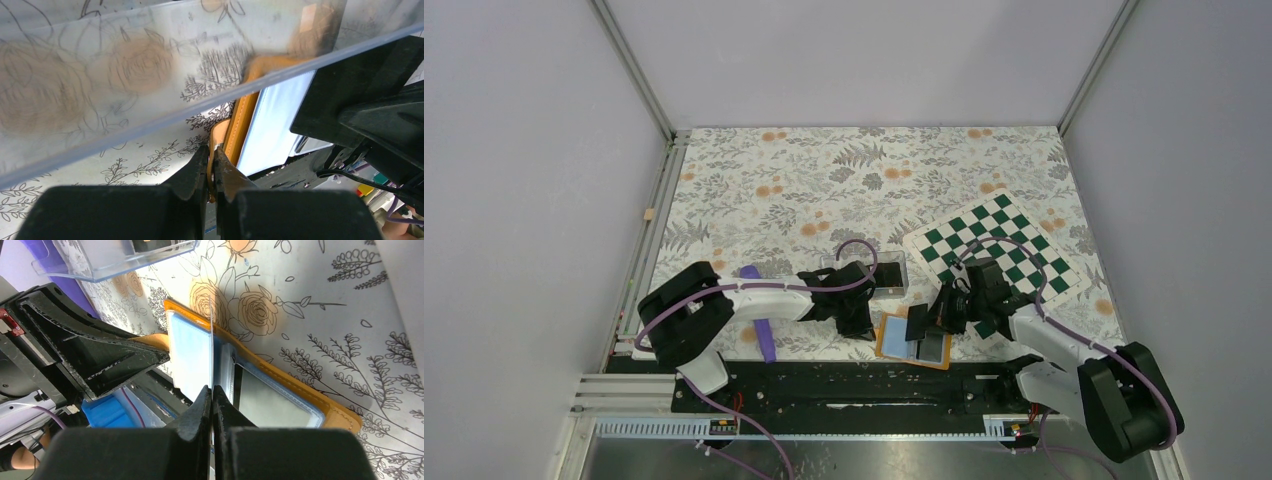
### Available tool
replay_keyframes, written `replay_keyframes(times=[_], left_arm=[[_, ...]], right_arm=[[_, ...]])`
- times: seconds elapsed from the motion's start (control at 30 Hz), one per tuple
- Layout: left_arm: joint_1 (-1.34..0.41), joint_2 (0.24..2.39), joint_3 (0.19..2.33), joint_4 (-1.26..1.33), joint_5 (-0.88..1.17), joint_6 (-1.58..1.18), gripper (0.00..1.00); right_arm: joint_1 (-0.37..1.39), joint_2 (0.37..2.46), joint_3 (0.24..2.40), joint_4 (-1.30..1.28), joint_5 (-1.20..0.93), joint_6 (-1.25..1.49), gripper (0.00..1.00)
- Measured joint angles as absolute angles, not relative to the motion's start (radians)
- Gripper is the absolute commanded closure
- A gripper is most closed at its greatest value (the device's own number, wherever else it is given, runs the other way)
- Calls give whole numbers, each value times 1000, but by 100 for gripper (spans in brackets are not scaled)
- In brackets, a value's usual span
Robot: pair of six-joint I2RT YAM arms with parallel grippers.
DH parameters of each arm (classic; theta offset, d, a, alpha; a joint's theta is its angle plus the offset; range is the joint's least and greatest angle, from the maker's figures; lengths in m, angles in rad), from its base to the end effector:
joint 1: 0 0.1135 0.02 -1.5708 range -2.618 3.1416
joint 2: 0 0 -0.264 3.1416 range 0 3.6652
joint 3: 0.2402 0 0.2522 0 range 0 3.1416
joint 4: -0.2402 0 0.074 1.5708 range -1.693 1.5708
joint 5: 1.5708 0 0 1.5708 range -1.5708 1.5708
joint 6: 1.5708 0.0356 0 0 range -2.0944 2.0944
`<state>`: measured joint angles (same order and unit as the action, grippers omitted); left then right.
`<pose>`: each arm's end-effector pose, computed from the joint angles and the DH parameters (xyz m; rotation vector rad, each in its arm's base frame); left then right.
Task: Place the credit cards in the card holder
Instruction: Insert the credit card into the card slot.
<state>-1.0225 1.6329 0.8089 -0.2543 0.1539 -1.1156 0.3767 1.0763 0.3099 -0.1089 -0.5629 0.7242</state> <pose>0.1509 -0.2575 0.1418 -0.0799 2.9415 -0.7574 0.1599 0.0837 0.1393 0.1815 2.6137 1.1362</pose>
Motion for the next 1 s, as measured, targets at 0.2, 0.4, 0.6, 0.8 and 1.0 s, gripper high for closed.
replay_keyframes(times=[0.2,0.4,0.6,0.8,1.0], left_arm=[[-1023,1636,809,-248,158,-1116,100],[-1023,1636,809,-244,160,-1118,100],[-1023,1636,809,-243,160,-1121,100],[-1023,1638,809,-241,161,-1123,100],[-1023,1638,809,-240,161,-1123,100]], right_arm=[[377,1084,281,-66,-596,743,100],[377,1075,281,-85,-593,738,100],[377,934,310,-210,-500,710,100],[376,965,311,-226,-491,701,100],[376,1043,310,-175,-528,702,100]])
